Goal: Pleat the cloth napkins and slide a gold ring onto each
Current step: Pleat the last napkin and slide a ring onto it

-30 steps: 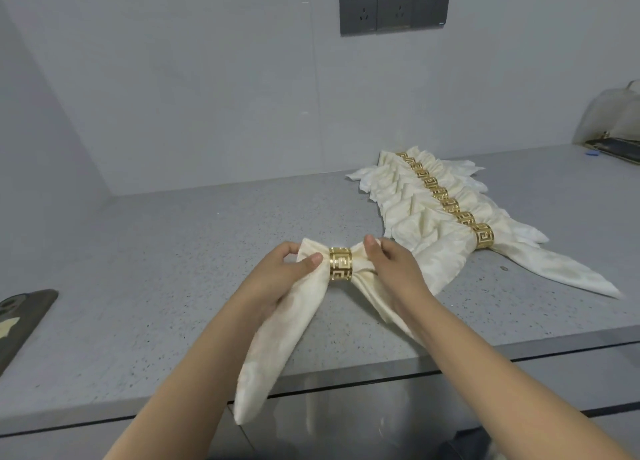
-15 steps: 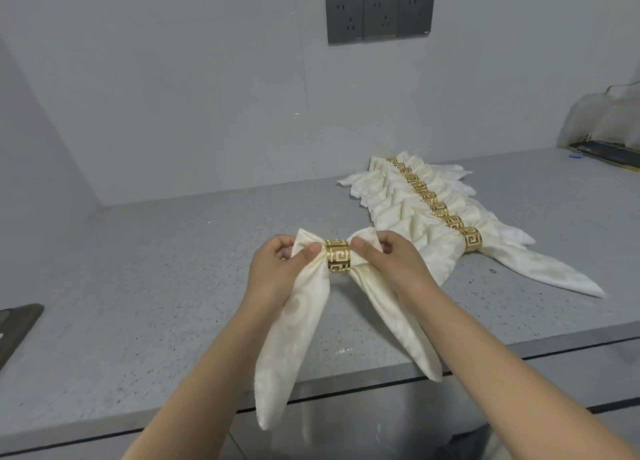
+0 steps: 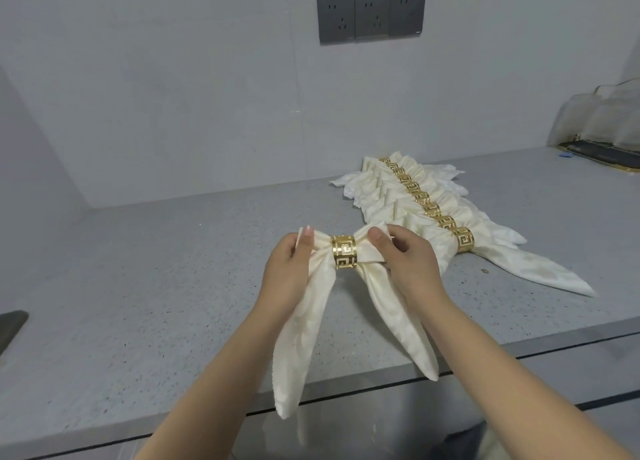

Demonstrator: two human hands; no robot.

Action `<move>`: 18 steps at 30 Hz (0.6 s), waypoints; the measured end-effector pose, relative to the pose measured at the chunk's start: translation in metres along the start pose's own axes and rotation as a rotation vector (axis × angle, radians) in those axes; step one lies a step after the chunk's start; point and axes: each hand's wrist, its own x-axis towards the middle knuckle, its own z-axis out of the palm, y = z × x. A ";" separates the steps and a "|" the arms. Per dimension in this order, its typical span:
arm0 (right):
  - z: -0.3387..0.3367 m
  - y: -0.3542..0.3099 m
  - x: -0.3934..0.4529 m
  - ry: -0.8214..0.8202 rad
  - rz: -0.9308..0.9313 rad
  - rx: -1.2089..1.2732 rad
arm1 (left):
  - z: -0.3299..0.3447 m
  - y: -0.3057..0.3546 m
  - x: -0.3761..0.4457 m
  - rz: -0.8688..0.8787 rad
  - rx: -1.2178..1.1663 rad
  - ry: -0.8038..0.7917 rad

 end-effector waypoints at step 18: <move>-0.125 0.010 0.035 -0.020 0.002 -0.583 | 0.117 0.034 0.015 0.025 0.090 -0.374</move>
